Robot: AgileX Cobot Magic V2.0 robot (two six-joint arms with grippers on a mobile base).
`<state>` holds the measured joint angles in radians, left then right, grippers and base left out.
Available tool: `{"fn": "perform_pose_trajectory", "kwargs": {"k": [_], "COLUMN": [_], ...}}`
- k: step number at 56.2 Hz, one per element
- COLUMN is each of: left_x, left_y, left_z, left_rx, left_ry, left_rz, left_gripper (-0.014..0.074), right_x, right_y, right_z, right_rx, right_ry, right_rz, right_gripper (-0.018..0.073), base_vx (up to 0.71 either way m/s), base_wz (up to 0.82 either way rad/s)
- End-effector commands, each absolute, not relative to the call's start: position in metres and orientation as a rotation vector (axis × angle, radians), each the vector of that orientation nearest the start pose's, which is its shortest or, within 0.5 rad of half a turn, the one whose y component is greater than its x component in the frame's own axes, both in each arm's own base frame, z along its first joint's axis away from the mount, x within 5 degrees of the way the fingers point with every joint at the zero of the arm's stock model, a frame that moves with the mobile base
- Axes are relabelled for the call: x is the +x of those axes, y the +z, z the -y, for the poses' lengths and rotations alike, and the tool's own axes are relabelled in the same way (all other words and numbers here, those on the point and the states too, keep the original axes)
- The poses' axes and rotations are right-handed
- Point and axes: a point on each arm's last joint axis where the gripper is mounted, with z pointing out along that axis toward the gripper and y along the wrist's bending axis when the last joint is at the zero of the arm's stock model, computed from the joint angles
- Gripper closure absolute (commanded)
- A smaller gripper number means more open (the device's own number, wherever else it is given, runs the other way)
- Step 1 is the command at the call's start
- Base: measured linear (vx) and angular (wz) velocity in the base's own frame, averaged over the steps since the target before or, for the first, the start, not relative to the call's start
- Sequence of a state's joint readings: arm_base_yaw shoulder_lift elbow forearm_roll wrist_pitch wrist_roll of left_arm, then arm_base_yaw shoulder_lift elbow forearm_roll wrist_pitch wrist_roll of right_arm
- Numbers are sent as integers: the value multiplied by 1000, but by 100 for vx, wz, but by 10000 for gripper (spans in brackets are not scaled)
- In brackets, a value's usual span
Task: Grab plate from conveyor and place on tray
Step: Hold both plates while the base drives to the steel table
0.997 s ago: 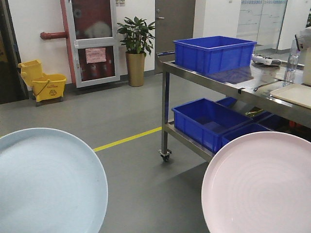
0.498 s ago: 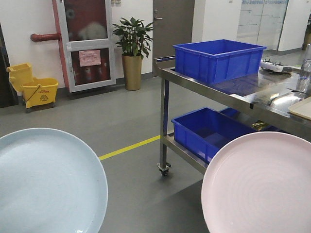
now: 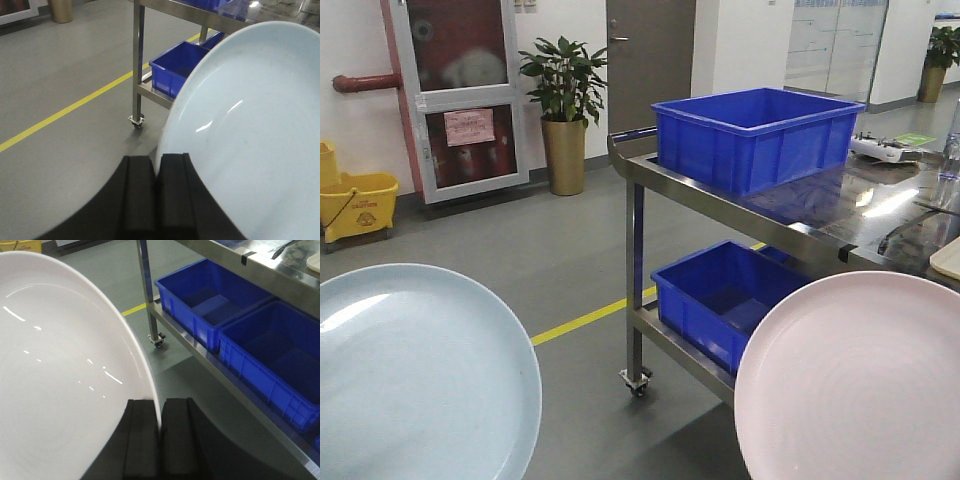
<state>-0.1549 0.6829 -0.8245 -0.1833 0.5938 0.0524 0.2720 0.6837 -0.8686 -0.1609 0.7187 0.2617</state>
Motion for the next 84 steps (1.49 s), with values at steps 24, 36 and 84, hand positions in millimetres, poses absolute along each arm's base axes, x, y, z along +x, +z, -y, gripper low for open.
{"fn": "perform_pose_trajectory", "kwargs": {"k": [24,36,84], "left_x": [127,127,127], "left_y": [395,395,395], "left_z": [29,29,29], "left_rx": [96,96,96], "left_ry": [-293,-293,-293], "left_rz": [-1816,-1816,-1816], "left_gripper": [602,602,602], "right_x": [122,122,122], "right_y": [398,398,398], "right_z": [-24,-24,-24], "right_rx": [-69,-69,-69], "right_ry": [169,169,169], "right_rz": [-1895,-1895,-1895], "right_gripper": [569,569,569], "base_vx": [41,40,30], "base_wz": [-17,-29,-60]}}
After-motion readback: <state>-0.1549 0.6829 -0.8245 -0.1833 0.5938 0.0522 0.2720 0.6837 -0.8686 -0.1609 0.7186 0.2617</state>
